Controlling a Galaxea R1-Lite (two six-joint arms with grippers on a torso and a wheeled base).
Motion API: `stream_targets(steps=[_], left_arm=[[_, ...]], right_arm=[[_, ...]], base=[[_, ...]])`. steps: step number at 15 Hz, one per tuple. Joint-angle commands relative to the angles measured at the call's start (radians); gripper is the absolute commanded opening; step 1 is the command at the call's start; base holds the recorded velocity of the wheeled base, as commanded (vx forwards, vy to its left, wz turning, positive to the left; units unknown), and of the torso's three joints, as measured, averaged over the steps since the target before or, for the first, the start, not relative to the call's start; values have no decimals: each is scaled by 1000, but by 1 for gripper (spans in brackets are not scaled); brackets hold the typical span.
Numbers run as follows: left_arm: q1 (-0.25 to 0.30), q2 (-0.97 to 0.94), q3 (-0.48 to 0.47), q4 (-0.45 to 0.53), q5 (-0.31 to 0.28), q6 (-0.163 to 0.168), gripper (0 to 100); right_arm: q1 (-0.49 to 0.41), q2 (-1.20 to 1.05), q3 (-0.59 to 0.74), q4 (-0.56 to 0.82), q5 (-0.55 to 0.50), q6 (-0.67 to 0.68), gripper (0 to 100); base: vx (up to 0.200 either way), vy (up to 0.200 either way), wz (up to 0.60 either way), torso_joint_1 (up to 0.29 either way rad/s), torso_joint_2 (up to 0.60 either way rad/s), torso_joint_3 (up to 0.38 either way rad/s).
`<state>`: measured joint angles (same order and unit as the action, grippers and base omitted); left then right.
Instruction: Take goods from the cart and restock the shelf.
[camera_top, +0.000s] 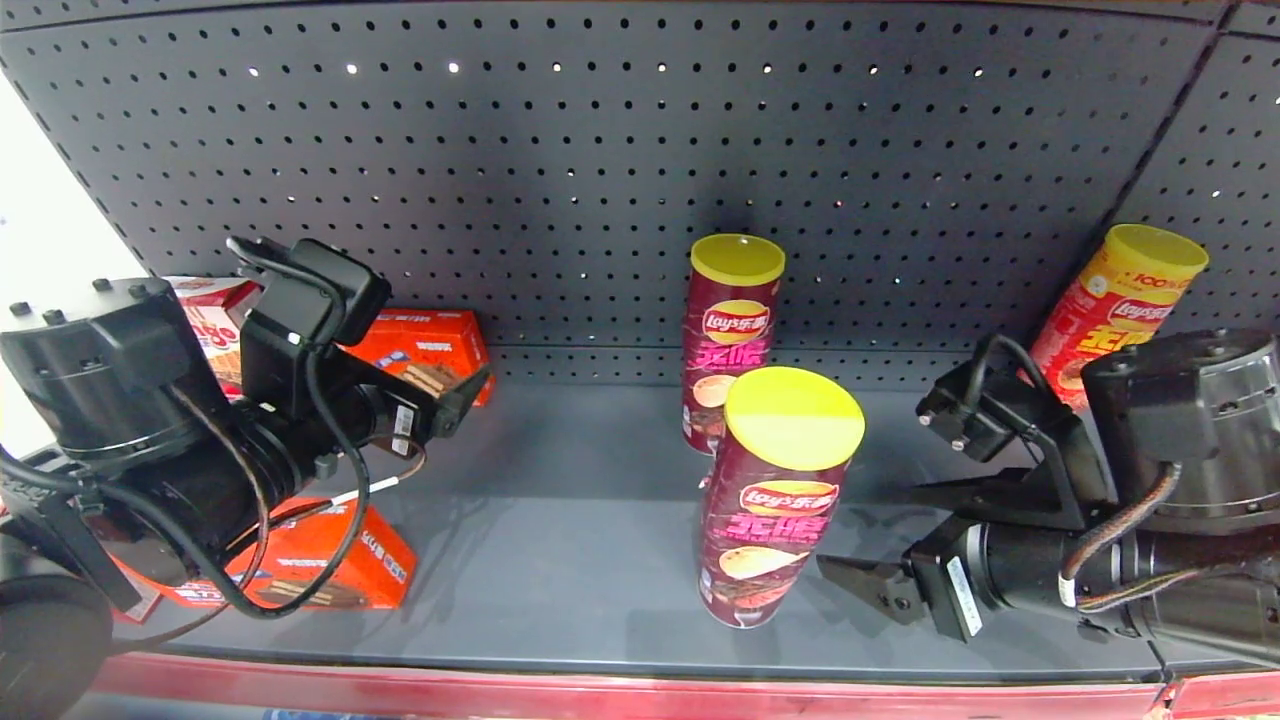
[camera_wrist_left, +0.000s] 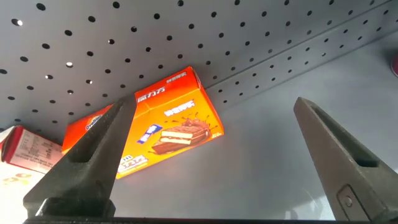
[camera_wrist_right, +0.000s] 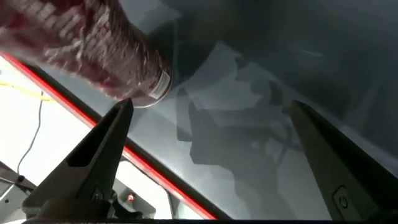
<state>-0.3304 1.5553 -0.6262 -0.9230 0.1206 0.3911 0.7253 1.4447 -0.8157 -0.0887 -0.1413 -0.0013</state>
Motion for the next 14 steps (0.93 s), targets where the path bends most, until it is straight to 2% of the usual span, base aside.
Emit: stream_targets(steps=[1,14], left_arm=[[1,0,-1,0,1,0,100],[1,0,-1,1,1,0,100]], right_arm=[[0,20,-8,0,0,0,100],[0,33,-17,0,2,-2,100]], base=[[0,0,0,0,0,0],[0,0,0,0,0,0]])
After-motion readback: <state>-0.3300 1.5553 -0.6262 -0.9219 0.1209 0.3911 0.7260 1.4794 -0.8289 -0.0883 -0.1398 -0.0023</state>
